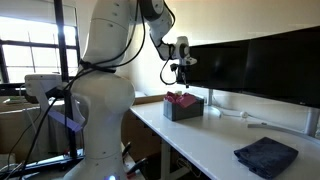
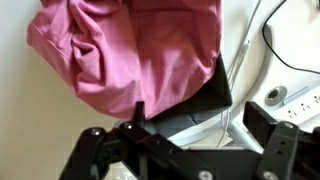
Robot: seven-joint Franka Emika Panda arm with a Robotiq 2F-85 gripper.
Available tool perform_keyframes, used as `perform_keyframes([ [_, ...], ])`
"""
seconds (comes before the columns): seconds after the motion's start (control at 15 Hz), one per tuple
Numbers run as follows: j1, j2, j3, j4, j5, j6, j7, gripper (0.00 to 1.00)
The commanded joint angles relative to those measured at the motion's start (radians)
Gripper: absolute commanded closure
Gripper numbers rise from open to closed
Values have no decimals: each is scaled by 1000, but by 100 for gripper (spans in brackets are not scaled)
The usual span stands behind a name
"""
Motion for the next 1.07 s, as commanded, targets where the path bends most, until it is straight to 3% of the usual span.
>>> perform_keyframes([
  [0.0,-18,43,-6,-33,-22,124,42,0],
  [0.2,-19,117,-11,-15,8,91,23,0],
  [0.47,-47,273,31,8,160,0,-70,0],
  [0.67,-43,373,25,48,208,-76,-66,0],
  [1.0,-45,402,6,190,238,-291,-42,0],
])
